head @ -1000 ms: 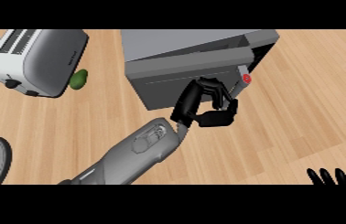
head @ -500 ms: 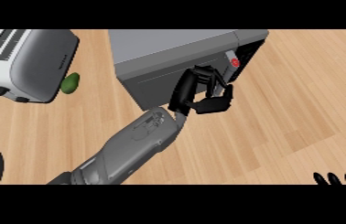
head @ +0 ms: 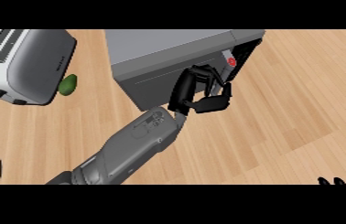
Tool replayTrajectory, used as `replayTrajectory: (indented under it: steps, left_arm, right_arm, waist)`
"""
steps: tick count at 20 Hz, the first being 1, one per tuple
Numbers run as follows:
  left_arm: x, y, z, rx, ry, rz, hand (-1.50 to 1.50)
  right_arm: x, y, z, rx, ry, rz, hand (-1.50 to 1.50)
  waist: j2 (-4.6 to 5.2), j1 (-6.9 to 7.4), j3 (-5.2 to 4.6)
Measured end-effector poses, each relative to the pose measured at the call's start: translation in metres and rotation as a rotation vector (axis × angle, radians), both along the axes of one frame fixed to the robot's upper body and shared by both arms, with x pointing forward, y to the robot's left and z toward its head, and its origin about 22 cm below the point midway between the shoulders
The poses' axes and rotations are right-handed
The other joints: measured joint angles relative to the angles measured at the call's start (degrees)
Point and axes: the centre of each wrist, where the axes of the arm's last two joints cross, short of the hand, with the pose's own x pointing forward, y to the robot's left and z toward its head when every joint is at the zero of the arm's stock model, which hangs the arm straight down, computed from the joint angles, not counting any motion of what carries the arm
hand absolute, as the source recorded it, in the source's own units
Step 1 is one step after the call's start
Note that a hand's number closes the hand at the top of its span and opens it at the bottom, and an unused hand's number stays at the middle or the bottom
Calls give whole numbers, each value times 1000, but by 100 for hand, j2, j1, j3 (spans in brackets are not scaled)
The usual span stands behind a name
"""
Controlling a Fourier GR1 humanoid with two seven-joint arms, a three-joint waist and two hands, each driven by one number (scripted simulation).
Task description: Pick up the milk, place it into the microwave and close the microwave
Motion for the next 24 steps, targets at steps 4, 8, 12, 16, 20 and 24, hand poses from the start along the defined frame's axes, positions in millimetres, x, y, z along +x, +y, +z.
replayTrajectory:
  steps: [4, 8, 12, 16, 20, 24]
  left_arm:
    - [1, 0, -1, -12, -6, 6, 150]
    - [1, 0, -2, -19, -7, 14, 150]
    - [2, -1, -2, -25, -20, 16, 150]
    - [3, -2, -3, -29, -25, 19, 150]
    - [4, -2, -4, -30, -25, 25, 150]
    - [4, -2, -4, -36, -26, 27, 150]
  right_arm:
    - [2, -2, 8, -7, -29, 2, -150]
    - [2, -3, 13, -8, -41, 10, -150]
    - [0, -3, 15, 16, -32, 23, -150]
    - [-2, -3, 16, 27, -16, 41, -150]
    - [-5, -4, 20, 28, -7, 56, -150]
    - [-6, -5, 23, 30, -4, 63, -150]
  waist:
    - [-1, -36, 1]
    - [0, -77, 6]
    - [19, -93, 11]
    - [27, -109, 16]
    - [20, -139, 15]
    - [17, -152, 16]
